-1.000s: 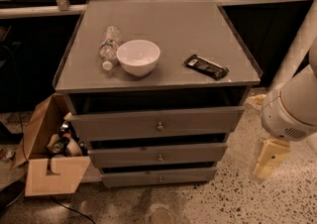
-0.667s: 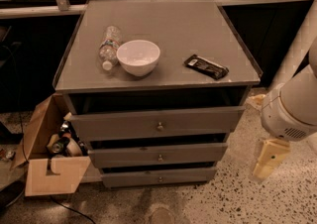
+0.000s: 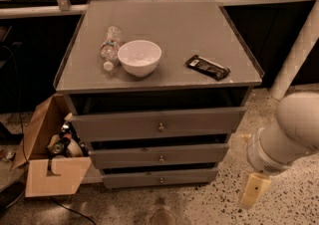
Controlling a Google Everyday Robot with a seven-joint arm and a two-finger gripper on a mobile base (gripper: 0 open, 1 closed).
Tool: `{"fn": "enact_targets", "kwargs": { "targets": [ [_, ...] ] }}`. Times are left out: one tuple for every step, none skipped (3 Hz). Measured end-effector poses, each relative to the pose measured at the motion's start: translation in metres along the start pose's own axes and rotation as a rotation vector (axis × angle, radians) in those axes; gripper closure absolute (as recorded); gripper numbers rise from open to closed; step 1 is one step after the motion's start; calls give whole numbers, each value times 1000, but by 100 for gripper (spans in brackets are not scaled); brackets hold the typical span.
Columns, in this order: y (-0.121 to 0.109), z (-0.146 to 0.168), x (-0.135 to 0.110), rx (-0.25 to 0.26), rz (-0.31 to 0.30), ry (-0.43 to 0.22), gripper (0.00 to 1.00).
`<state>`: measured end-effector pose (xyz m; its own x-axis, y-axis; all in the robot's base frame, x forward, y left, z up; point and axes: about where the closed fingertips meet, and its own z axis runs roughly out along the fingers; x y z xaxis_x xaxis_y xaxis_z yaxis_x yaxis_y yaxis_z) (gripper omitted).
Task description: Open bottom drawer
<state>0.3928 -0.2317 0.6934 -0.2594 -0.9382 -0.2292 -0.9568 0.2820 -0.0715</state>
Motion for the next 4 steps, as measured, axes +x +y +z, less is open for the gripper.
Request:
{"fn": "enact_targets", "kwargs": {
  "targets": [
    [0,43,10,-40,19,-10,0],
    [0,46,10,-44,21,-12,0],
    [8,58,16,-44,28,-12,0],
    [19,102,26,-60,39,4,0]
  ]
}}
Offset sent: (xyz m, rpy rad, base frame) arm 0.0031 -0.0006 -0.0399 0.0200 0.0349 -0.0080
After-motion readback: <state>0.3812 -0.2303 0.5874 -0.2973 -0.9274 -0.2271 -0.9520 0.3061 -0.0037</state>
